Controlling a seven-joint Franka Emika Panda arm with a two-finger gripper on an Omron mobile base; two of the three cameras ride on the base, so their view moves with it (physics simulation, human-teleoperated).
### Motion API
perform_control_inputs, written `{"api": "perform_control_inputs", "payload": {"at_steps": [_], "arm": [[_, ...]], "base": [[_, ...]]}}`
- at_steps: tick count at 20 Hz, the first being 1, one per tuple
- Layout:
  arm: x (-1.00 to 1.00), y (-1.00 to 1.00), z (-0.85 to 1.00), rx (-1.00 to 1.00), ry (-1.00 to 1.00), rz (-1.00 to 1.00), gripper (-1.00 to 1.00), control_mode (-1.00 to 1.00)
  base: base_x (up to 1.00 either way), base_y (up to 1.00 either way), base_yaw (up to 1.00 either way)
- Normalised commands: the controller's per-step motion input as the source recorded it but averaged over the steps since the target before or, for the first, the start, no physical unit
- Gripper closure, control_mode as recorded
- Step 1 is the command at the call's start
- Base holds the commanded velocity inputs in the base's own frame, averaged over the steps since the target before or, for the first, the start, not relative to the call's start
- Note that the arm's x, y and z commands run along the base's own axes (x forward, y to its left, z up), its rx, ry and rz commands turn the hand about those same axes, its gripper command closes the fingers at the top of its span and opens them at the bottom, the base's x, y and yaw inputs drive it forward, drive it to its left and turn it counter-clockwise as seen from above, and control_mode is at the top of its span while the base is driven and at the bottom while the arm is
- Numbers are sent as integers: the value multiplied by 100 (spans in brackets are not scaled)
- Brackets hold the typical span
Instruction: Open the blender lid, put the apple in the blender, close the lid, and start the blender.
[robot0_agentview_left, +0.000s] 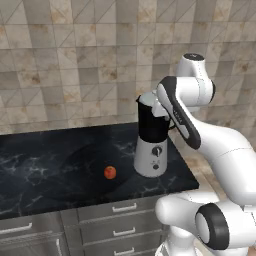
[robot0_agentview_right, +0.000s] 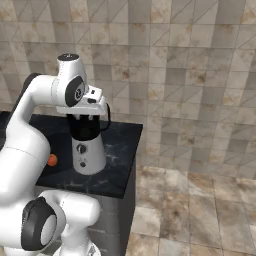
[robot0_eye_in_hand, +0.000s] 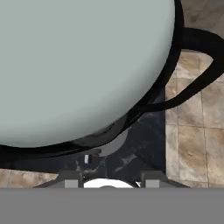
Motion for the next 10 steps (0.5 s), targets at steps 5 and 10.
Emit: {"api": "perform_control_inputs", "payload": {"at_steps": [5, 10], "arm": [[-3, 0, 0, 0, -1, 0, -100, 100], [0, 0, 0, 0, 0, 0, -100, 100]], "base": [[-7, 12, 0], [-7, 44, 0]]}}
